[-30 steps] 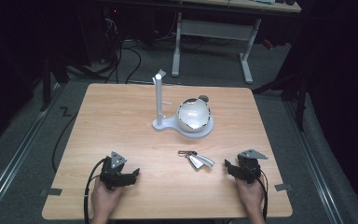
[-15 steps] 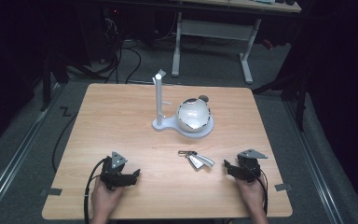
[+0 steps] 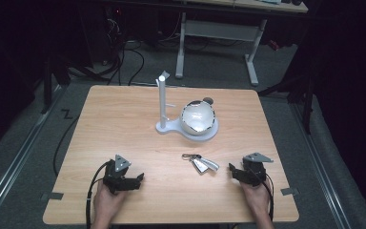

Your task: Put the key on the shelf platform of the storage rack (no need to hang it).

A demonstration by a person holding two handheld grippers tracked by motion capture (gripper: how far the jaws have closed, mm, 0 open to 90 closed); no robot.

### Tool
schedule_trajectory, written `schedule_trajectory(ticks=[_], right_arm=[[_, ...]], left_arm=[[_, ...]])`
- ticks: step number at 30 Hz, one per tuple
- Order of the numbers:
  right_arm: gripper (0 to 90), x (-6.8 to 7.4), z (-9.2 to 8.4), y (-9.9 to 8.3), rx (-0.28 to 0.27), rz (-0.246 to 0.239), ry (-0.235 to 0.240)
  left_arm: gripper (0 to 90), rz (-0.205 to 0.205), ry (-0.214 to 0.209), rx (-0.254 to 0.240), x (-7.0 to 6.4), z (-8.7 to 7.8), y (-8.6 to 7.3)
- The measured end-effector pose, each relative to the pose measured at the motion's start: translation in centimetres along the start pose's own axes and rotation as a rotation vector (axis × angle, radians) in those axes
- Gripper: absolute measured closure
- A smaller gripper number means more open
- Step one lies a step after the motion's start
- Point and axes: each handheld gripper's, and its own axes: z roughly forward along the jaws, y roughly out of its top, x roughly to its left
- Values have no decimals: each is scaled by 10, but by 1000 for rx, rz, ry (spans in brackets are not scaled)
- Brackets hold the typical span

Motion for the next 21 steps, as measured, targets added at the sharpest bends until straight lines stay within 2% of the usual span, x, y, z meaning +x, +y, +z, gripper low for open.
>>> schedule_trajectory(ticks=[2, 4, 8, 10, 12, 15, 17, 21], right_arm=[[431, 0, -1, 0, -4, -2, -5], [450, 0, -1, -1, -10, -9, -11], [476, 1, -3, 0, -4, -15, -23], [481, 1, -4, -1, -7, -14, -13], [490, 2, -8, -1, -32, -7, 3], [493, 3, -15, 0, -55, 20, 44], [497, 6, -19, 2, -69, 16, 63], [496, 7, -22, 5, -65, 18, 79]], left_arm=[[145, -2, 1, -1, 0, 0, 0], [152, -29, 13, 1, -1, -1, 0], [153, -15, 8, -4, 0, -1, 1], [154, -19, 9, -6, 0, -1, 0], [154, -9, 6, -7, 0, -1, 1], [154, -10, 8, -9, 0, -1, 0], [154, -12, 9, -8, 0, -1, 0], [154, -19, 10, -9, 0, -1, 0]])
